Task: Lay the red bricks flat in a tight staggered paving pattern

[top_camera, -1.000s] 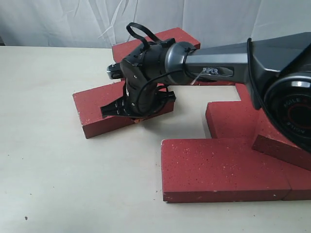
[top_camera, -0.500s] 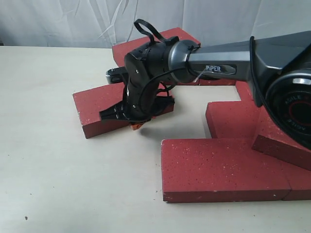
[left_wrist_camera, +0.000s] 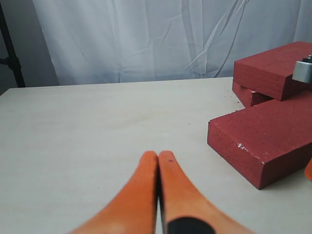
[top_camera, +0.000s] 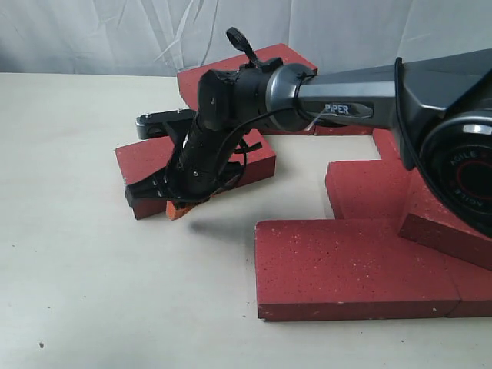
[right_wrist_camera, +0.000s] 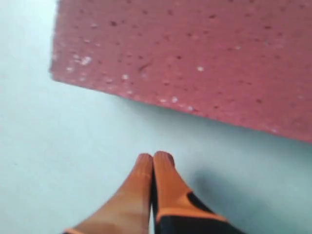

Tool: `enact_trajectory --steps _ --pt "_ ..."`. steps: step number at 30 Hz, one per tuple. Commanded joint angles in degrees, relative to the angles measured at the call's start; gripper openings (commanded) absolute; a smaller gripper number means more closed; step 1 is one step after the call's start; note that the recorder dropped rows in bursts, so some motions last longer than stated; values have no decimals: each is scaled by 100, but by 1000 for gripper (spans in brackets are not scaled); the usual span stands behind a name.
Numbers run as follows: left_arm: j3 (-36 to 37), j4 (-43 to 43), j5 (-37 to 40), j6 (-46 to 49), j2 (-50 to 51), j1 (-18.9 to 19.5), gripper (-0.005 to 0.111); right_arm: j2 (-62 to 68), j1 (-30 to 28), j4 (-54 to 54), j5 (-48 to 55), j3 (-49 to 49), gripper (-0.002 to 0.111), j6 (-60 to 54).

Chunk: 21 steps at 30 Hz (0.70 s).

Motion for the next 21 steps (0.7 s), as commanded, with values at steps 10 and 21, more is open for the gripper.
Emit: enact_trajectory --steps 10,21 --pt "23 0 -32 1 -27 -17 0 203 -23 994 -605 -19 -1 -245" --pt "23 0 -32 1 -27 -17 0 -76 -12 1057 -323 -30 -1 -298"
